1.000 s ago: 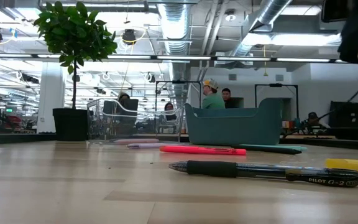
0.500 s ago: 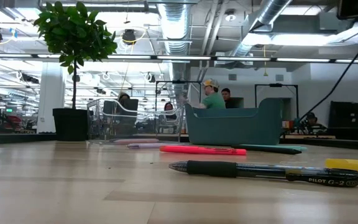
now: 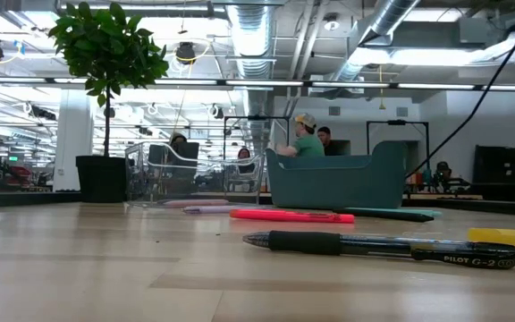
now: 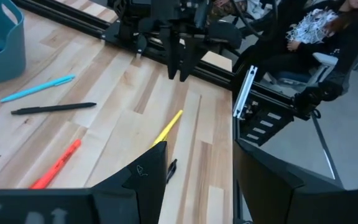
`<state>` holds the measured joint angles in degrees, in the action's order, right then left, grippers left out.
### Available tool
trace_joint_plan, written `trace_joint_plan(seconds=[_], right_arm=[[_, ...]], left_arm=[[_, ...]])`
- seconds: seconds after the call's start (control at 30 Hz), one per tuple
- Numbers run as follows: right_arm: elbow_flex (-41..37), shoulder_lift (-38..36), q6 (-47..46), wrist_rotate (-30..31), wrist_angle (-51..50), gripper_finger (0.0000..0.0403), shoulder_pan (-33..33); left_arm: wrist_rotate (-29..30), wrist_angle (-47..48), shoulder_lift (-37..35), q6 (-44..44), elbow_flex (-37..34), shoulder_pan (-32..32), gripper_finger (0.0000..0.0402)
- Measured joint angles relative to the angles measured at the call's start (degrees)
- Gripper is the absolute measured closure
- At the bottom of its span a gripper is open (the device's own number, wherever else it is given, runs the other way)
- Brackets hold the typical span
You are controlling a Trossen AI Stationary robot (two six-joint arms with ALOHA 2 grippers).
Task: Sort pens & pencils
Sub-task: Put the orange pen into the transparent bin
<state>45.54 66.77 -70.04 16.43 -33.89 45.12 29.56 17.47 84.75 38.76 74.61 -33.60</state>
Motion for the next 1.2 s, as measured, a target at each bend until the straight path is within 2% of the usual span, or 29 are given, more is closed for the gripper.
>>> trace_joint_plan(seconds=[0.37,0.57,0.7,0.87,0.93,1.07,1.2], right_arm=[[1.0,1.6,0.2,0.3,-8.7,0.0274,-1.1],[1.0,1.0,6.7,0.4,-13.3,0.0274,-6.3],[4.8,-1.5,16.5,2.8,-17.6,0.0274,-16.2],[12.6,-3.8,35.6,14.2,-22.9,0.0274,-32.5],[14.4,-3.9,42.2,16.4,-23.0,0.0274,-40.7],[14.6,-2.6,52.3,13.5,-21.4,0.0274,-55.6],[14.2,0.5,59.6,5.3,-20.8,0.0274,-66.1]], left_arm=[[1.4,0.1,0.0,-0.2,0.0,0.1,0.0228],[5.7,-0.3,0.0,0.9,0.0,0.7,0.0228],[6.8,-1.3,0.0,0.6,0.0,2.7,0.0228],[5.1,-1.6,0.0,-0.1,0.0,6.0,0.0228],[3.6,-1.7,0.0,-0.1,0.0,7.2,0.0228],[0.1,-1.9,0.0,-0.1,0.0,8.7,0.0228],[-2.2,-1.9,0.0,0.0,0.0,9.2,0.0228]])
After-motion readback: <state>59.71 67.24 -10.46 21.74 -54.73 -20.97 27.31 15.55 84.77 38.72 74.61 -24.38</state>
